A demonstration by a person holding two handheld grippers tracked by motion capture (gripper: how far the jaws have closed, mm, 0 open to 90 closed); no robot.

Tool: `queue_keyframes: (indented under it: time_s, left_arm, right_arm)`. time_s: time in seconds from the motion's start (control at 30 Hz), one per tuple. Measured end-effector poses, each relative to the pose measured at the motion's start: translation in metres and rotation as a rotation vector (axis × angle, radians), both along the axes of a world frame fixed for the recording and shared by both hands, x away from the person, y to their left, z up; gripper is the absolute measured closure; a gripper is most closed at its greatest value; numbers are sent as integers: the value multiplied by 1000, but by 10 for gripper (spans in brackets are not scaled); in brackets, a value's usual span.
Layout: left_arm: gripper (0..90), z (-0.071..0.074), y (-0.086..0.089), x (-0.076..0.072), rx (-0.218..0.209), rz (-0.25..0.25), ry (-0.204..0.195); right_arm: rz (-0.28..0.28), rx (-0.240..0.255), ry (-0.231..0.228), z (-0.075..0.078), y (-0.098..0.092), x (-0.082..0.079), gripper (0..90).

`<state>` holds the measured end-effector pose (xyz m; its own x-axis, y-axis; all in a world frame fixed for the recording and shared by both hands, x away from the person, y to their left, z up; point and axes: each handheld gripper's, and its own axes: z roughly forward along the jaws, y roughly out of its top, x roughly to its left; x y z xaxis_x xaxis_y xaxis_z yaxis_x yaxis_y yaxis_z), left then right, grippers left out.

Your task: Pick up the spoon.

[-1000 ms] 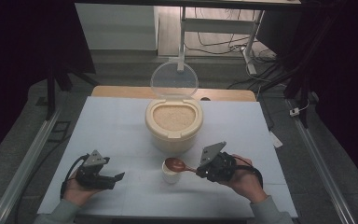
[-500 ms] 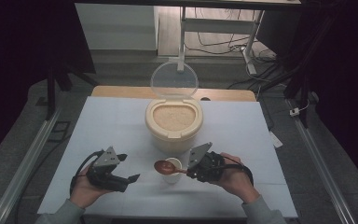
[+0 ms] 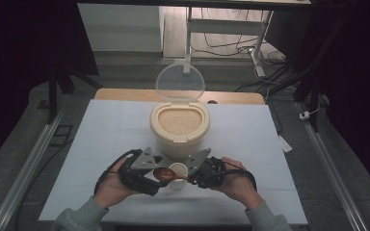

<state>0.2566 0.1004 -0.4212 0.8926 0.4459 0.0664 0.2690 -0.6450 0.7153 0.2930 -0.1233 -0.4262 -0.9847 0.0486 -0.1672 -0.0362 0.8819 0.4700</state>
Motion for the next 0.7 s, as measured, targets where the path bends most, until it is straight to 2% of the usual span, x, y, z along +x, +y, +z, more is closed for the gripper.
queue_keyframes:
  time_s: [0.17, 0.23, 0.33, 0.43, 0.5, 0.53, 0.6, 0.63, 0.67, 0.7]
  left_arm:
    - [332, -4, -23, 7, 74, -70, 41]
    - [361, -7, -30, 10, 113, -91, 49]
    - [410, -10, -33, 13, 129, -108, 64]
    - [459, -11, -35, 14, 143, -121, 72]
    - [488, -13, -38, 14, 131, -117, 85]
    - [503, -13, -37, 16, 173, -142, 78]
    - [530, -16, -40, 14, 156, -125, 87]
    - [540, -15, -40, 15, 182, -141, 84]
    - [554, -15, -40, 15, 182, -141, 84]
    - [554, -14, -39, 16, 222, -163, 77]
  right_arm:
    - [14, 1, 1, -1, 4, -1, 799]
    - [25, -20, -3, -1, 6, -1, 799]
    - [24, -1, -2, -2, 8, -2, 799]
    - [41, -19, -7, -2, 10, -3, 799]
    - [52, -21, -19, -2, 11, -3, 798]
    - [56, -26, -22, -2, 11, -3, 799]
    - [54, -11, -5, -2, 13, -6, 799]
    - [63, -22, -18, -1, 13, -6, 799]
    - [63, -22, -18, -1, 13, -6, 799]
    - [70, -32, -16, 0, 13, -6, 799]
